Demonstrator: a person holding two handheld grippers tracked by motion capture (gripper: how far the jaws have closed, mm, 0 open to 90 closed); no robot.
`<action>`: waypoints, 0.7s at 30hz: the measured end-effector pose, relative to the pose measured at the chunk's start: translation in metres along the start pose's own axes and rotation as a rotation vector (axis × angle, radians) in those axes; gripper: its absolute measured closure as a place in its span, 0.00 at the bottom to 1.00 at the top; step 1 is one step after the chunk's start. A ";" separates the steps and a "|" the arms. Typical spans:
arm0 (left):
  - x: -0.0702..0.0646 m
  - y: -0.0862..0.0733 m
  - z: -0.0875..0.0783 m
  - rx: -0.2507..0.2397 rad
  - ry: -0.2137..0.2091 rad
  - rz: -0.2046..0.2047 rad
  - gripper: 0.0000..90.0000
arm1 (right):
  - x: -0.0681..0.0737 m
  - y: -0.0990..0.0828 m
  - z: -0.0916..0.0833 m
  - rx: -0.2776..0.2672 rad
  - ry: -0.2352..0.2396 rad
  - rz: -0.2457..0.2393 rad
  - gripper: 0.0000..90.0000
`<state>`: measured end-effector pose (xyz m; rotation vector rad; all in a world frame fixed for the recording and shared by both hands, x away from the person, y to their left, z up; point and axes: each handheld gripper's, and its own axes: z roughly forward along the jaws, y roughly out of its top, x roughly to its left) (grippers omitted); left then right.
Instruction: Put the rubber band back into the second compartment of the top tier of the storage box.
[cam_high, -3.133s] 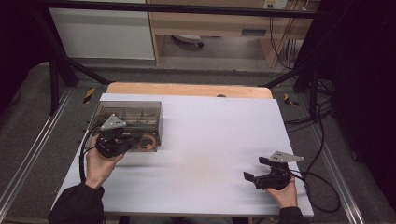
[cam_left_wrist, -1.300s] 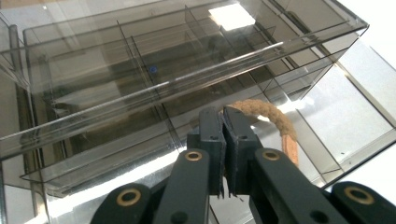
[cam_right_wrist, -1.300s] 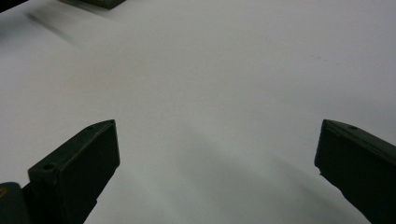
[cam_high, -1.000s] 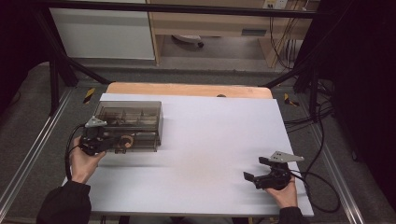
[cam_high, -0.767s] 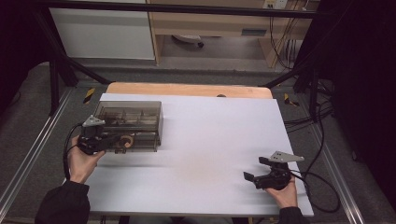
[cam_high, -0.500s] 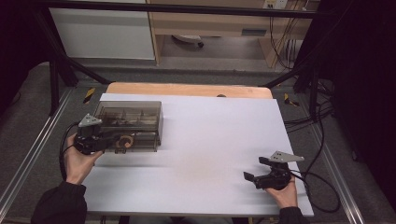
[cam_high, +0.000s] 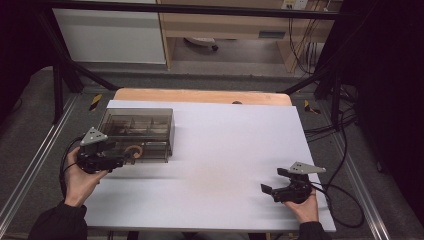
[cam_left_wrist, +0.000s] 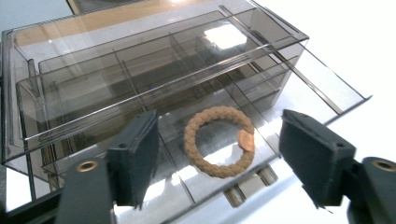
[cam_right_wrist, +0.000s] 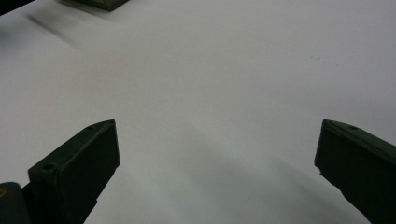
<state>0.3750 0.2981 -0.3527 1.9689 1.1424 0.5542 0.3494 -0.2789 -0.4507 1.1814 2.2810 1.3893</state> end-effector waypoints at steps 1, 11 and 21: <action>-0.001 -0.001 -0.001 -0.006 -0.001 0.002 0.27 | 0.000 0.000 0.000 0.000 0.000 0.000 0.01; -0.008 -0.010 -0.011 -0.029 0.007 0.031 0.07 | 0.000 0.000 0.000 -0.002 0.002 0.004 0.01; -0.011 -0.030 -0.016 -0.039 0.004 0.028 0.05 | 0.000 0.000 0.000 -0.002 0.002 0.002 0.01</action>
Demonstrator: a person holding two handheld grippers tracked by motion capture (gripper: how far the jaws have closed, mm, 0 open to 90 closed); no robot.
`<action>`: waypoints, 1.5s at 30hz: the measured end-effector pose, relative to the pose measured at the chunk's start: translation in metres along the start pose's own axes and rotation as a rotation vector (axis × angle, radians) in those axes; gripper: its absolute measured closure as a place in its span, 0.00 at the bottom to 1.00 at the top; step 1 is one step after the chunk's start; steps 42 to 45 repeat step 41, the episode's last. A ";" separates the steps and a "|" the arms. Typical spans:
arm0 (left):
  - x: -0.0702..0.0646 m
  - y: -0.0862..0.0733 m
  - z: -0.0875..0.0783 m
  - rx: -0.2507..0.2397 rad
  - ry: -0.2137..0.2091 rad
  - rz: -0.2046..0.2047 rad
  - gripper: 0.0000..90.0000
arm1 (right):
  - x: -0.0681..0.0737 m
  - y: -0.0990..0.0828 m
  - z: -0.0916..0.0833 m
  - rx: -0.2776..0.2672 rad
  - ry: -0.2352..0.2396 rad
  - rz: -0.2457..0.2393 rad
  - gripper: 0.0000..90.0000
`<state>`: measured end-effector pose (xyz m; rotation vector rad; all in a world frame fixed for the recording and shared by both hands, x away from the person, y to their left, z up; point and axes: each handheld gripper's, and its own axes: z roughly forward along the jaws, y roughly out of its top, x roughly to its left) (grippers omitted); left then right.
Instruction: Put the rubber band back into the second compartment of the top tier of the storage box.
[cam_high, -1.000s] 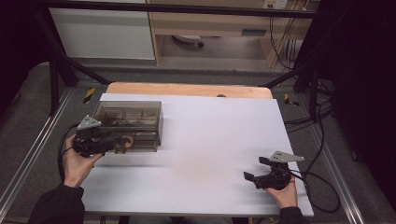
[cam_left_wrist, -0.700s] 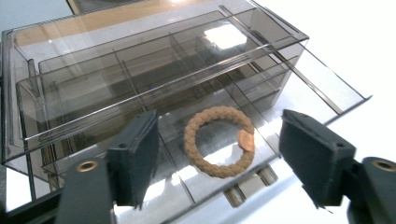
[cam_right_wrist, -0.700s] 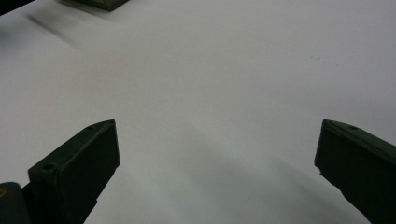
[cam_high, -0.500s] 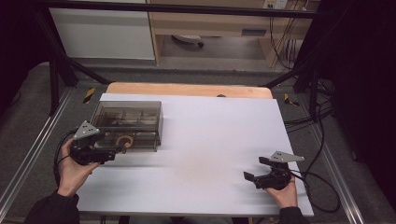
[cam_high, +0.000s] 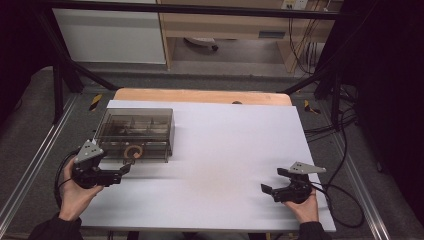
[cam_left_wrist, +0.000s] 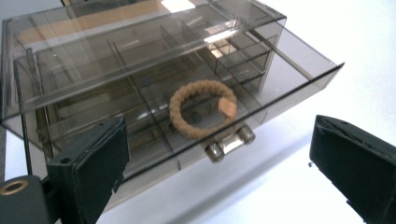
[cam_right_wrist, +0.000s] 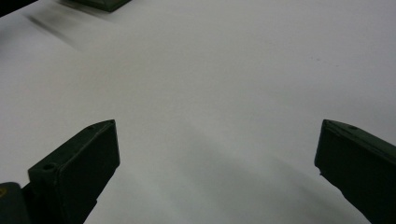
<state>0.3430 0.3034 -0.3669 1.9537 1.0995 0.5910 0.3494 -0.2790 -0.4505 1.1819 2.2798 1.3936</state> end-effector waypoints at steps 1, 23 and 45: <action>0.000 -0.002 -0.001 -0.003 -0.002 -0.002 0.05 | 0.000 0.000 0.000 0.000 0.001 0.000 0.01; -0.002 -0.049 0.016 0.033 -0.028 -0.014 0.05 | 0.000 0.000 0.000 -0.005 0.003 0.003 0.01; 0.005 -0.062 0.031 0.048 -0.050 -0.012 0.05 | 0.000 0.000 0.000 -0.002 0.006 0.005 0.01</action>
